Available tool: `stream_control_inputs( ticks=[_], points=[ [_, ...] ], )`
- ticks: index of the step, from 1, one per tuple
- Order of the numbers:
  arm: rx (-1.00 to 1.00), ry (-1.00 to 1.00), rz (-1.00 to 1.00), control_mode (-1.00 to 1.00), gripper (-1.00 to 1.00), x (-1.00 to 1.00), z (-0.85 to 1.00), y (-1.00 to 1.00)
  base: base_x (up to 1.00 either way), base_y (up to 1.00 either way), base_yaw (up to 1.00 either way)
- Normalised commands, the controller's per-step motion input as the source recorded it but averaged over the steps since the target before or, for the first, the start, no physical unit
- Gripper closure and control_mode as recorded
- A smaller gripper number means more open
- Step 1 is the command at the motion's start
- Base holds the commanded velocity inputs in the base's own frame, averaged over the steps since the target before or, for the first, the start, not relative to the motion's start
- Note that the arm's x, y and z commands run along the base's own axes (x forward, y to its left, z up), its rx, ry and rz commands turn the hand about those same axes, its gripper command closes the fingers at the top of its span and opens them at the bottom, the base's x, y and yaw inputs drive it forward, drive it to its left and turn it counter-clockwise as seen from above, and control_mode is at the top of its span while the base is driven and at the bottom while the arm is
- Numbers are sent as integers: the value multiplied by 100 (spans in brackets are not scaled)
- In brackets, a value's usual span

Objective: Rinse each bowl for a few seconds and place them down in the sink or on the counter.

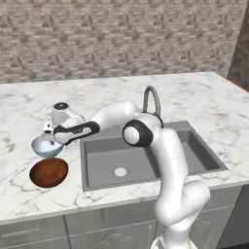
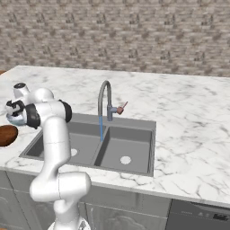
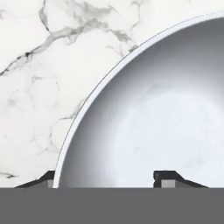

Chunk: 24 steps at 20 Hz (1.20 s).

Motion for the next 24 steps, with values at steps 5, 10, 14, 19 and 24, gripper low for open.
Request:
stream_control_inputs(
  ticks=[5, 10, 14, 19, 24],
  points=[
    [0, -4, 2, -100, 100, 0, -7, 2, 0, 0, 0],
    [-4, -20, -6, -100, 100, -37, 23, -16, 0, 0, 0],
    [-3, -12, -23, -100, 100, -11, 28, -38, 0, 0, 0],
    [-2, -3, -29, -100, 100, 0, 14, -42, 0, 0, 0],
    [0, 0, -34, -100, 100, 4, 21, -34, 0, 0, 0]
  ],
)
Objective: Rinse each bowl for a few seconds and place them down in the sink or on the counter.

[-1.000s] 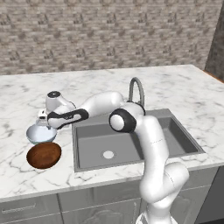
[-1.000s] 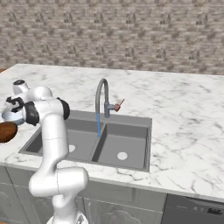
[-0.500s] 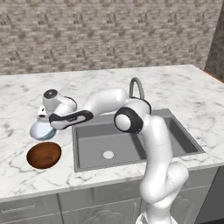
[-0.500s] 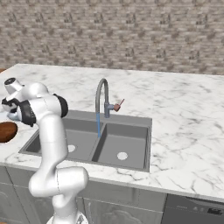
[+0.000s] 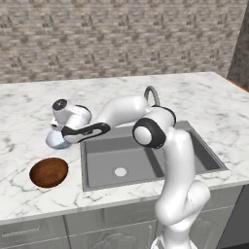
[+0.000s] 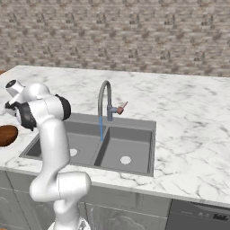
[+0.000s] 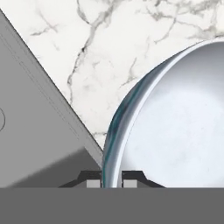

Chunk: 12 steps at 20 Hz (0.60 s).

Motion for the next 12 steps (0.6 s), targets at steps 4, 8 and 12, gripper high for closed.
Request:
stream_control_inputs(
  ticks=[4, 8, 12],
  points=[
    [4, 0, -38, -100, 100, -1, 54, -29, 0, 0, 0],
    [10, 0, -40, -100, 100, -11, 54, -17, 0, 0, 0],
    [2, 0, -39, -100, 100, -2, 28, -21, 0, 0, 0]
  ],
)
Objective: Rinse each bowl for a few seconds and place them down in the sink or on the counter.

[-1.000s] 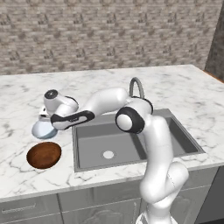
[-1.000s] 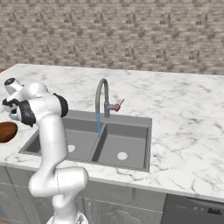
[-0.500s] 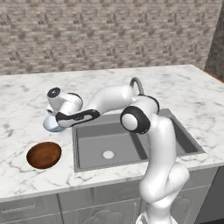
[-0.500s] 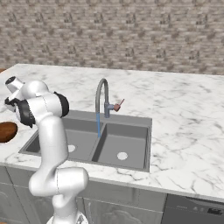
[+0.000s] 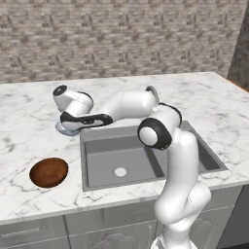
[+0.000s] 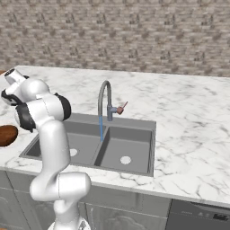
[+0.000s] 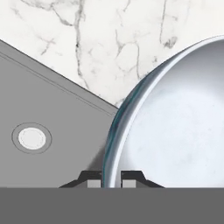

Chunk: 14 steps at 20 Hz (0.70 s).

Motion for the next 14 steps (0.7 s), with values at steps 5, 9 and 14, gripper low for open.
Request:
stream_control_inputs(
  ticks=[5, 9, 14],
  points=[
    [0, 0, -35, -100, 100, -7, 18, -28, 0, 0, 0],
    [0, -2, -33, -100, 100, -15, 0, -27, 0, 0, 0],
    [0, -3, -34, -100, 100, -18, 0, -21, 0, 0, 0]
  ],
)
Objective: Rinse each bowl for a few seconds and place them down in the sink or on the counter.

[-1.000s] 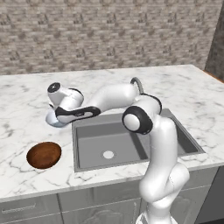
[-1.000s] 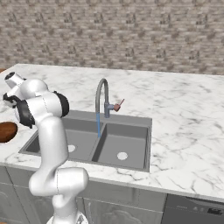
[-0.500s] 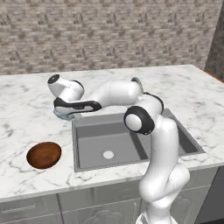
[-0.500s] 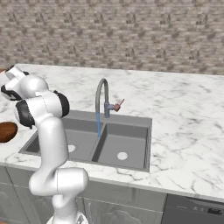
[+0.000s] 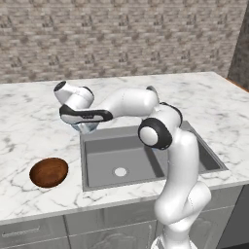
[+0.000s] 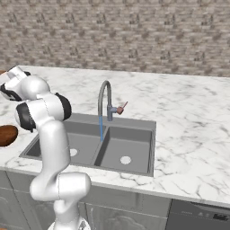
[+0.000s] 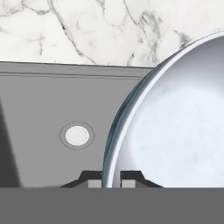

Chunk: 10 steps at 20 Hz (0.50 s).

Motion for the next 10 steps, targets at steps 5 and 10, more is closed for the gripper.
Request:
stream_control_inputs(
  ticks=[5, 10],
  points=[
    [0, -6, -31, -100, 100, -23, 0, -24, 0, 0, 0],
    [0, -6, -26, -100, 100, -35, 0, -35, 0, 0, 0]
  ],
)
